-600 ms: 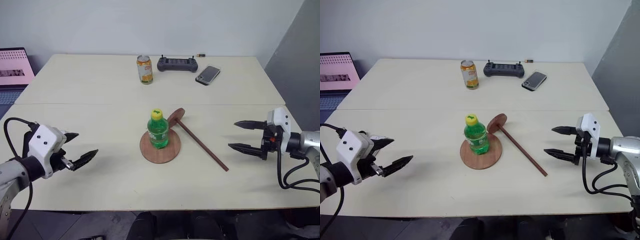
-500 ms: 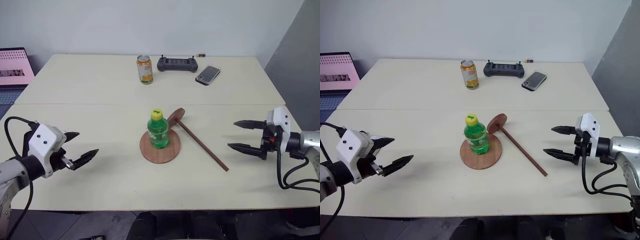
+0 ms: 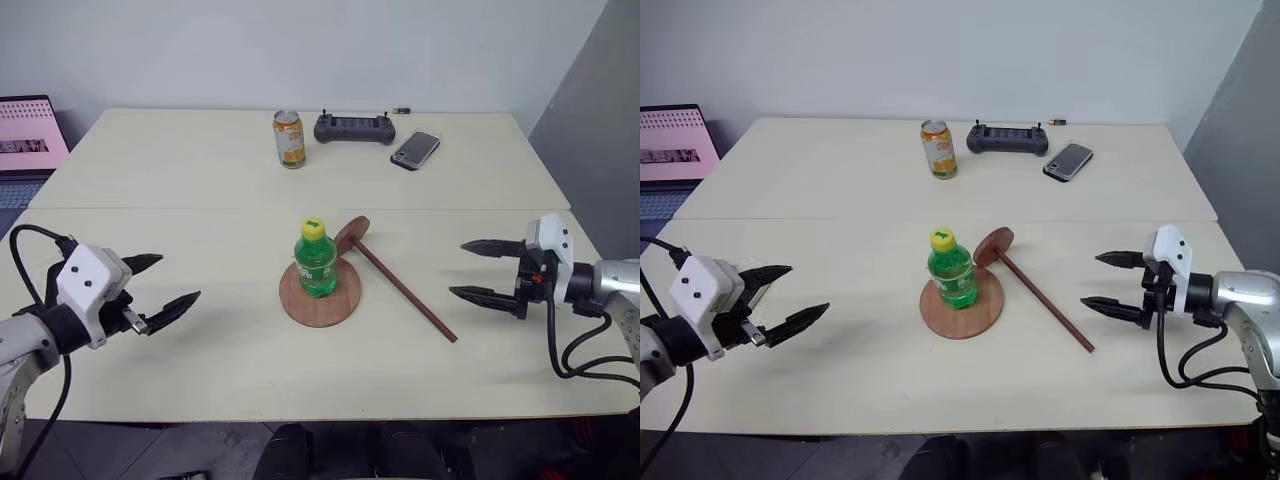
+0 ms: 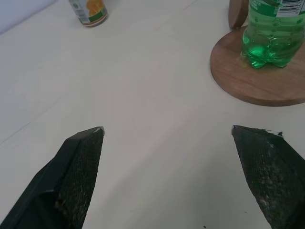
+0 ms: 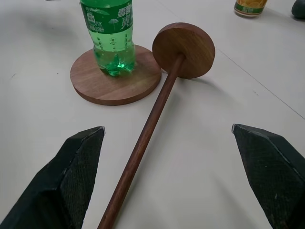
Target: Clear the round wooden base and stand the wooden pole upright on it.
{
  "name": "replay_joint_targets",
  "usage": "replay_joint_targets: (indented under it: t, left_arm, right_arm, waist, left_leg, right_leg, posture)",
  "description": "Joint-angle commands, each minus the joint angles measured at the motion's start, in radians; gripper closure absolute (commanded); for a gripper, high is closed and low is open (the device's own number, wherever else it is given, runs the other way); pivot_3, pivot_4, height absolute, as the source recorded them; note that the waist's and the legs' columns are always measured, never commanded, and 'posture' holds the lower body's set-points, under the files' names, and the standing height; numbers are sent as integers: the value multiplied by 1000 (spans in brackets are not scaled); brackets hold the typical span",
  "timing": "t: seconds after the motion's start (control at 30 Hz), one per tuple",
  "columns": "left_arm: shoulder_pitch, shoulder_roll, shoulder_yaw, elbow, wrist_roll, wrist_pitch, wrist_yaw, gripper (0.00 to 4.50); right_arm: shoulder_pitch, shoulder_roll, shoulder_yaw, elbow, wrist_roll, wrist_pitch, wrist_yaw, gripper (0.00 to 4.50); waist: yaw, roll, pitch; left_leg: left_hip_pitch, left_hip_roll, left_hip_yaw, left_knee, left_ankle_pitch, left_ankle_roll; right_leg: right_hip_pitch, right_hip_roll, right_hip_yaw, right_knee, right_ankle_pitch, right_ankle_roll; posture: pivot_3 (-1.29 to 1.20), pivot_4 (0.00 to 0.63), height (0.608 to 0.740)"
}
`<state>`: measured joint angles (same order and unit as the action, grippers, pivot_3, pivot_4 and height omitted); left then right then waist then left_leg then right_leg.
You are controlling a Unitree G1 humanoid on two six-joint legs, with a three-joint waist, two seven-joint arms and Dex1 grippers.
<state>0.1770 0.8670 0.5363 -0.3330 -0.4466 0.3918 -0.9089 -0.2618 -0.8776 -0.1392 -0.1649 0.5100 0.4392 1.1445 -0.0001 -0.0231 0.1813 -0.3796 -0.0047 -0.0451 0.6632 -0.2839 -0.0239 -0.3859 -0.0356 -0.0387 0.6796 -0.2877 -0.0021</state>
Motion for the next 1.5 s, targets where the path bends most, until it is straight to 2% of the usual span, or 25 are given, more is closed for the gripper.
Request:
replay_joint_targets:
  t: [0.03, 0.3, 0.53, 0.67, 0.8, 1.07, 1.37, 1.5]
  left_arm:
    - [-31, -1, 40, 0, -41, 2, 2, 34]
    - [1, 26, 16, -82, -106, 65, -56, 34]
    - [-71, 34, -21, -174, -187, 141, -42, 34]
    - [-116, 47, -68, -236, -240, 192, -42, 34]
    - [-141, 51, -92, -238, -243, 203, -33, 34]
    - [-120, 52, -91, -242, -233, 196, -52, 34]
    - [-118, 48, -107, -252, -226, 192, -41, 34]
    - [-124, 50, -112, -252, -224, 193, -38, 0]
  right_arm:
    - [-23, 5, -3, -41, 17, 9, -9, 0]
    - [-61, 40, -7, -112, 76, 67, -44, 0]
    - [-201, 174, 55, -194, 131, 135, -162, 0]
    - [-330, 322, 174, -169, 69, 169, -292, 0]
    - [-378, 418, 245, -132, 45, 170, -323, 0]
    - [-423, 516, 350, -54, -31, 153, -344, 0]
    - [-454, 572, 374, 9, -67, 157, -342, 0]
    - [-458, 586, 370, 13, -63, 171, -339, 632]
  waist:
    - [0, 0, 0]
    - [-1, 0, 0]
    - [-2, 0, 0]
    - [-5, 0, 0]
    - [-4, 0, 0]
    - [-3, 0, 0]
    - [-4, 1, 0]
    - [-4, 1, 0]
  left_leg:
    - [0, 0, 0, 0, 0, 0]
    - [0, 0, 0, 0, 0, 0]
    - [0, 0, -1, 0, 0, 0]
    - [0, 0, 0, 0, 0, 0]
    - [-1, 0, 0, 0, 0, 0]
    - [-1, 0, 0, 0, 0, 0]
    - [-1, 0, 0, 0, 0, 0]
    - [-1, 0, 0, 0, 0, 0]
  right_leg:
    - [0, 0, 0, 0, 0, 0]
    - [0, 0, 0, 0, 0, 0]
    - [0, 0, 0, 0, 0, 0]
    - [-1, 0, 0, 1, 0, 0]
    - [-2, 0, 0, 1, 0, 0]
    - [-2, 0, 0, 1, 0, 0]
    - [-2, 0, 0, 1, 0, 0]
    - [-2, 0, 0, 1, 0, 0]
  posture:
    - [0, 150, 740]
    - [0, 150, 740]
    - [0, 150, 740]
    - [0, 150, 740]
    - [0, 150, 740]
    - [0, 150, 740]
    - [0, 150, 740]
    - [0, 150, 740]
